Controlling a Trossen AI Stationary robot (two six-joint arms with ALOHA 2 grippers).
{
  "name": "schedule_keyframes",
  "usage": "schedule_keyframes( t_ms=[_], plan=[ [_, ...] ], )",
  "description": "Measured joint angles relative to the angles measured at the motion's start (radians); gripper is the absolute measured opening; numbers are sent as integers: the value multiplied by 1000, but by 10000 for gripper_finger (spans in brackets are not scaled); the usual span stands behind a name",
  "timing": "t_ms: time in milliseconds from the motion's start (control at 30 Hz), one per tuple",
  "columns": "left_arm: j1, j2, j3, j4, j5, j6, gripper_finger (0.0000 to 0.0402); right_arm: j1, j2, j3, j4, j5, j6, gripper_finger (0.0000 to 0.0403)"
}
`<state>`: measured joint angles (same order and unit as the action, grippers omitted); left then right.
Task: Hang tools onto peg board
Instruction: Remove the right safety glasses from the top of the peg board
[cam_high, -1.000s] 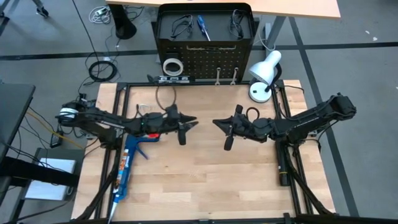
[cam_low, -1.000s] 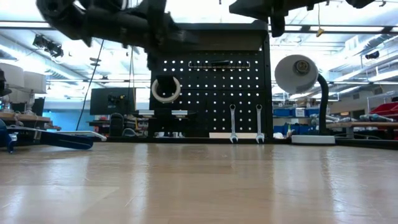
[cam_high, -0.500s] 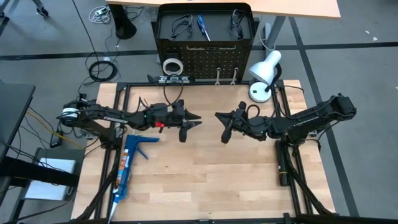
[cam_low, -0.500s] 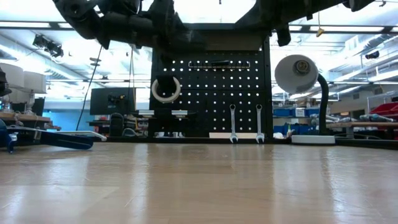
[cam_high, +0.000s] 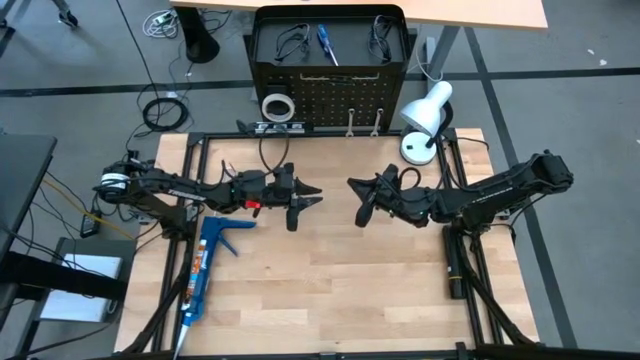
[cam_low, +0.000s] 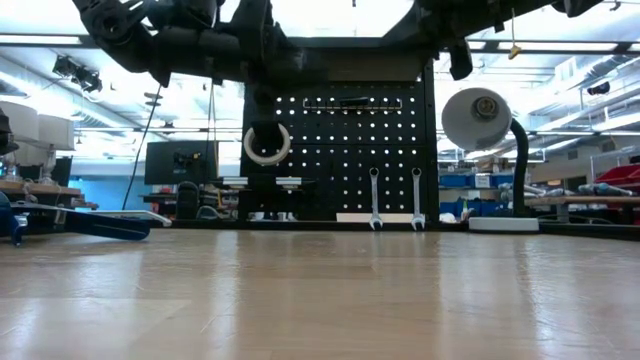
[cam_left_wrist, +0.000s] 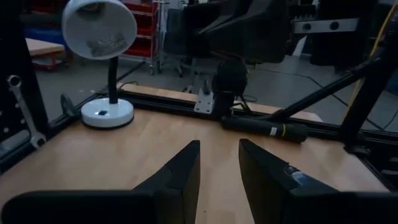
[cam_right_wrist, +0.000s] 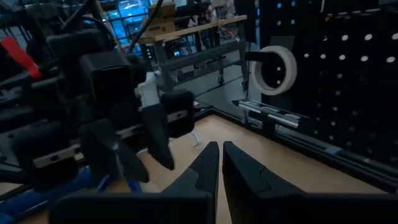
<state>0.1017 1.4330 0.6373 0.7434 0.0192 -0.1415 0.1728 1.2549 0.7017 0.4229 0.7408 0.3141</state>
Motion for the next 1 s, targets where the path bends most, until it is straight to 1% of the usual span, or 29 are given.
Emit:
schedule_keyframes(
  t_ms=[133,333,433,567,700,800,933,1000],
  plan=[
    [0,0,0,-9,-29,28,115,-19,0,0,-26,7,-8,29],
    [0,0,0,-29,-33,18,115,-33,0,0,-34,3,-4,30],
    [0,0,0,-54,4,5,115,-33,2,0,-33,1,-2,30],
    [0,0,0,-55,15,10,115,-25,4,0,-57,0,6,30],
    [0,-34,-4,-71,15,69,115,-16,5,4,-86,34,7,30],
    [2,-72,-17,-77,12,97,115,-16,5,56,-177,48,3,30],
    [9,-103,-46,-59,4,129,115,-17,42,172,-382,91,-12,30],
    [11,-112,-52,-40,2,131,115,-19,68,226,-404,92,-68,30]
  ],
)
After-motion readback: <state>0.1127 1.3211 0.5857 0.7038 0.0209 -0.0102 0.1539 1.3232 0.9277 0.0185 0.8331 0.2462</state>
